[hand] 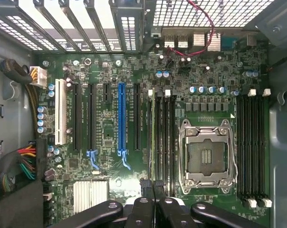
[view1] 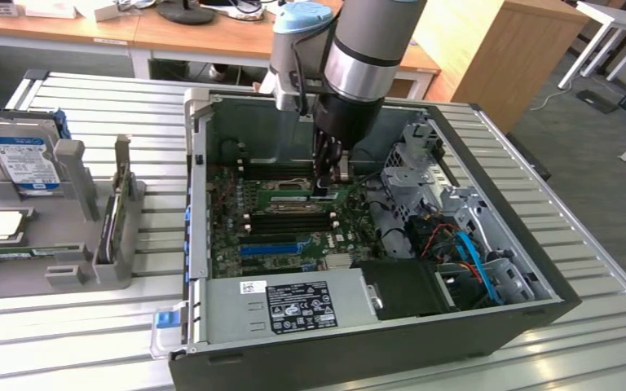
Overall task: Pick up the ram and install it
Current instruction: 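Insert the ram into the slot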
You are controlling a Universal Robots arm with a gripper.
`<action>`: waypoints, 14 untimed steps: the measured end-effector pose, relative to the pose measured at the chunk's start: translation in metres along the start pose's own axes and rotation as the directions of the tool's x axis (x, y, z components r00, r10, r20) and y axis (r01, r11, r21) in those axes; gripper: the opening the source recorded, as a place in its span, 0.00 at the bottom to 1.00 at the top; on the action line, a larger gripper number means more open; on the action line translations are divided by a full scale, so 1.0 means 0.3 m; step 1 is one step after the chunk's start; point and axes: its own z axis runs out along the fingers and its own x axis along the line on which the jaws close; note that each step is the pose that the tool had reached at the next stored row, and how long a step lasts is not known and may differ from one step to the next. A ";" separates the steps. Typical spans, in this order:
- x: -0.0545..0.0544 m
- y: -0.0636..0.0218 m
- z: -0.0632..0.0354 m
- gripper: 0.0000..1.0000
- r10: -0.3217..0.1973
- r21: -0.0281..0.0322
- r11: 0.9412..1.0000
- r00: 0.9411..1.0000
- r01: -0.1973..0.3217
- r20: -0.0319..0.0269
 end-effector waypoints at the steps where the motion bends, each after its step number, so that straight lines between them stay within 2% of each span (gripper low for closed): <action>1: -0.001 0.000 0.000 0.12 0.000 0.000 1.000 1.000 0.000 0.000; 7: -0.022 0.000 0.010 0.12 0.000 0.000 1.000 1.000 0.000 0.000; 14: -0.022 0.000 0.018 0.12 0.000 0.000 1.000 1.000 0.000 0.000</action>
